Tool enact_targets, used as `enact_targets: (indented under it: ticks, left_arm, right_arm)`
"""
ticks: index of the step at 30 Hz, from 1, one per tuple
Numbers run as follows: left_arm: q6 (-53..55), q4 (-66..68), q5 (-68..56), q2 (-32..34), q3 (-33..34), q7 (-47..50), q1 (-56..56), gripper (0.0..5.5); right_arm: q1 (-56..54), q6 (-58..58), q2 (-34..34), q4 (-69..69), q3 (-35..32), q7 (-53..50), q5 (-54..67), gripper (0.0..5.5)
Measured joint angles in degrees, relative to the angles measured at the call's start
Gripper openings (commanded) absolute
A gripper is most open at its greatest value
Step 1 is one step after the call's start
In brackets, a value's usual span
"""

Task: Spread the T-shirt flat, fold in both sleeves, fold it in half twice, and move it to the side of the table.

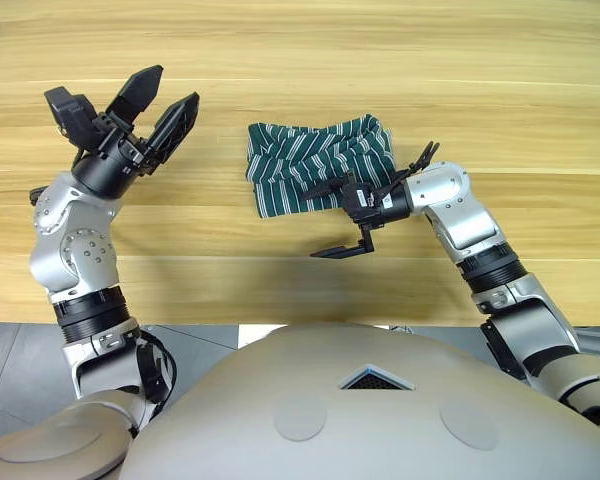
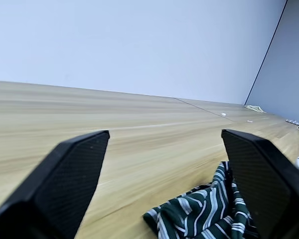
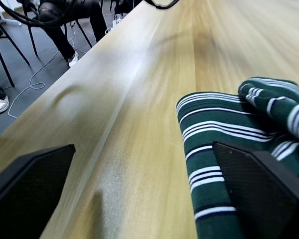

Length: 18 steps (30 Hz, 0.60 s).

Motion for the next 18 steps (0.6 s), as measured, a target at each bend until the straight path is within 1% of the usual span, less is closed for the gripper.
enact_targets:
  ticks: [2,5,9,16,18]
  left_arm:
    - [-0.5,-1.7,-0.9,0.0,-0.1,0.1,1.2,4.05]
    - [-1.7,-6.5,-1.0,-0.5,-2.4,-0.2,4.6,4.05]
    - [-2.9,-8.0,-1.0,-0.7,-5.1,-0.5,6.3,4.05]
    - [-5.1,-9.8,-1.1,-1.0,-8.6,-2.4,10.2,4.05]
    - [-5.8,-9.8,-1.0,-1.0,-9.6,-3.2,11.4,4.05]
  right_arm:
    - [-0.2,0.7,0.1,0.6,0.6,-1.1,-1.2,5.14]
    - [-0.8,3.4,1.6,2.0,1.2,-3.9,-2.2,5.14]
    - [-1.9,5.8,3.3,3.4,0.6,-5.6,-1.8,5.14]
    - [-7.8,11.0,7.1,9.4,-4.2,-8.3,1.5,5.14]
    - [-10.3,11.9,8.4,14.0,-5.4,-11.0,1.2,5.14]
